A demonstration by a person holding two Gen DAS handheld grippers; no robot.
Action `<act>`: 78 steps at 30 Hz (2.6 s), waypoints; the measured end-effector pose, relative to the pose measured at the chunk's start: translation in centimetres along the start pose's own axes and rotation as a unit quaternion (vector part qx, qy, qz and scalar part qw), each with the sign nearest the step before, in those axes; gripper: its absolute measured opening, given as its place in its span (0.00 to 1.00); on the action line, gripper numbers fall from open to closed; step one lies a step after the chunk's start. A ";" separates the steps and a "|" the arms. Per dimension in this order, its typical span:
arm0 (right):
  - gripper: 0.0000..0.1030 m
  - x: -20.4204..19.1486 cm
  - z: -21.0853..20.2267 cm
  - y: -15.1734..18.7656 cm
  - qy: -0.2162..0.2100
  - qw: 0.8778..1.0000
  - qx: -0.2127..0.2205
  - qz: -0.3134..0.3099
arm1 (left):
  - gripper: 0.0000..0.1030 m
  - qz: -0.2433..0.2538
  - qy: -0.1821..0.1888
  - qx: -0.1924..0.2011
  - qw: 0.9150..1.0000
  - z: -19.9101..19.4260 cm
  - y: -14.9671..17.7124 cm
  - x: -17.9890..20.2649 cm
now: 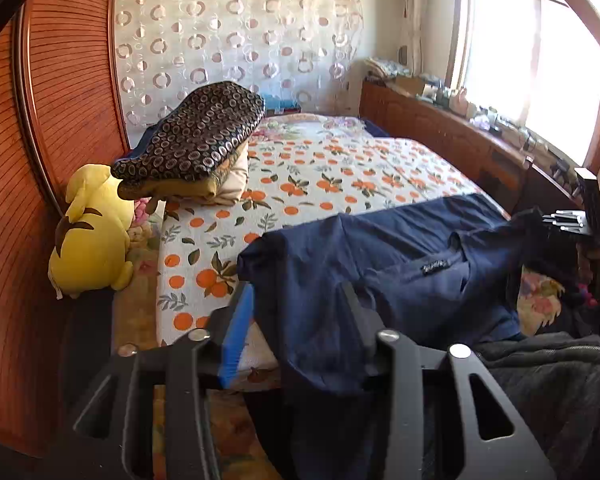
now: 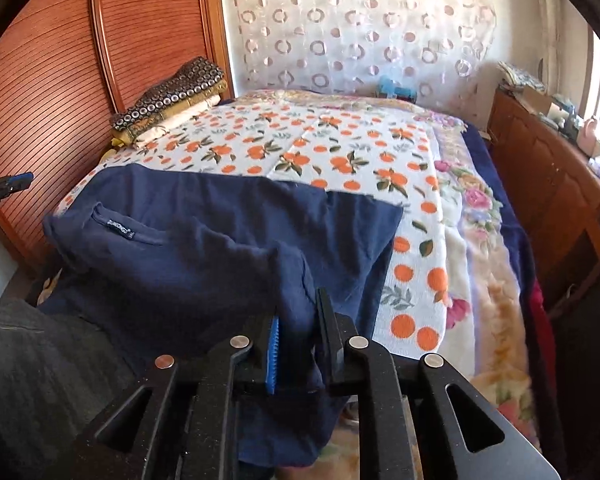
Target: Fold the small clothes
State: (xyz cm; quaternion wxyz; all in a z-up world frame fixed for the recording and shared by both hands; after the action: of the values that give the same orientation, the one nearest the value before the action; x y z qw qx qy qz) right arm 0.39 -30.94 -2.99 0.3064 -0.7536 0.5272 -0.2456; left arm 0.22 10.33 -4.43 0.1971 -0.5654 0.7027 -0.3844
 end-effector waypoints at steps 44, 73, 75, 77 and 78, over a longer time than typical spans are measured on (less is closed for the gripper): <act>0.53 2.9 11.1 -3.8 0.080 0.994 -0.003 0.073 | 0.38 -0.062 -0.001 -0.063 0.996 16.8 -1.5 -4.3; 0.53 4.3 14.6 -3.5 0.062 0.996 -0.032 0.054 | 0.49 -0.058 0.005 -0.062 0.996 16.8 -1.4 -5.2; 0.47 4.0 14.4 -3.4 0.059 0.997 -0.027 0.050 | 0.49 -0.056 0.007 -0.060 0.997 16.8 -1.3 -5.0; 0.35 3.8 14.2 -3.3 0.053 0.997 -0.024 0.049 | 0.49 -0.053 0.005 -0.059 0.997 16.8 -1.3 -4.8; 0.26 3.7 14.1 -3.2 0.048 0.997 -0.023 0.048 | 0.47 -0.051 0.006 -0.059 0.997 16.9 -1.3 -4.7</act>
State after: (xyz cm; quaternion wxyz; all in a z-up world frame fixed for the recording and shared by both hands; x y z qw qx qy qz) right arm 13.47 -30.76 -10.26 0.2743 -0.7214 0.5829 -0.2542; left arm 14.43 9.36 -14.74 0.1393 -0.6088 0.6955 -0.3552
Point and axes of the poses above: each gripper's, at about its wrist camera, not at the fingertips, and z roughly the way its jaws point, x to its right, y to its underside, the point moved 6 cm from there along z, roughly the way its jaws point, and after that the axes turned 7 degrees about y, right-handed, at the moved point
